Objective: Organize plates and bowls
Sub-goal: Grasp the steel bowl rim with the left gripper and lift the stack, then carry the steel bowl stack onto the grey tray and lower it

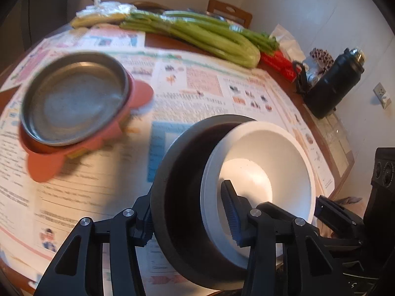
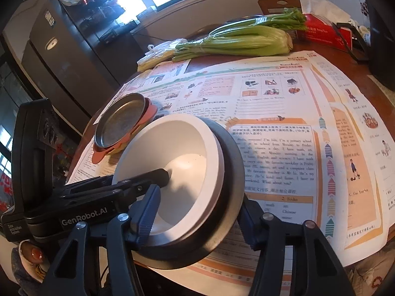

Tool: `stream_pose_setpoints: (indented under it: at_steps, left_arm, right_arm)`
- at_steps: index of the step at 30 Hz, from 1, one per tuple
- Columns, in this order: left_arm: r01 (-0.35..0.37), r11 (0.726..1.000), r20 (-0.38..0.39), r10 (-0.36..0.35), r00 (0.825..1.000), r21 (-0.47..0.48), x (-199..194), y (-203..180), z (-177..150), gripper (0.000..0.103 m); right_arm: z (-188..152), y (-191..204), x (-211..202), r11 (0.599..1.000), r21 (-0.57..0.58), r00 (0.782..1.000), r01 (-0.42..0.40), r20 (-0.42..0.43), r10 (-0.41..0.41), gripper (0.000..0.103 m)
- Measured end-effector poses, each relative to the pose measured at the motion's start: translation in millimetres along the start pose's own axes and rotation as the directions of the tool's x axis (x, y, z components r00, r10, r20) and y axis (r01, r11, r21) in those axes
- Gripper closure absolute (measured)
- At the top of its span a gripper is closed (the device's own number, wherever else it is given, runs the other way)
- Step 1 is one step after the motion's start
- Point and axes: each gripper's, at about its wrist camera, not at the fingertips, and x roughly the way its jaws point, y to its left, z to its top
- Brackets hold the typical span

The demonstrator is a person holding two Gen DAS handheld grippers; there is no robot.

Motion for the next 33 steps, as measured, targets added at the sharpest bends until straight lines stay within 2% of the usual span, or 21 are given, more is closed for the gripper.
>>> stream_pose_setpoints:
  at_steps: [9,17,22,33]
  left_arm:
    - [-0.042,0.998,0.119,0.046,0.992,-0.039,-62,31,29,0.055]
    - [-0.094,0.993,0.194,0.106,0.975,-0.073,-94,76,58,0.055]
    - [-0.11,0.989,0.203,0.128,0.971,-0.097,-89,106,74,0.054]
    - [-0.127,0.987,0.158,0.141,0.977,-0.1,-46,134,90,0.055]
  right_arm:
    - [34,58,-10,0.996,-0.072,0.998,-0.058,0.027,0.06,0.044]
    - [72,113,12,0.981,-0.159,0.993,-0.113,0.018,0.118,0.044]
    - [90,137,34,0.964,-0.237,0.99,-0.122,0.039,0.135,0.044]
    - [104,126,93,0.974,-0.168,0.989,-0.151,-0.032,0.148,0.044]
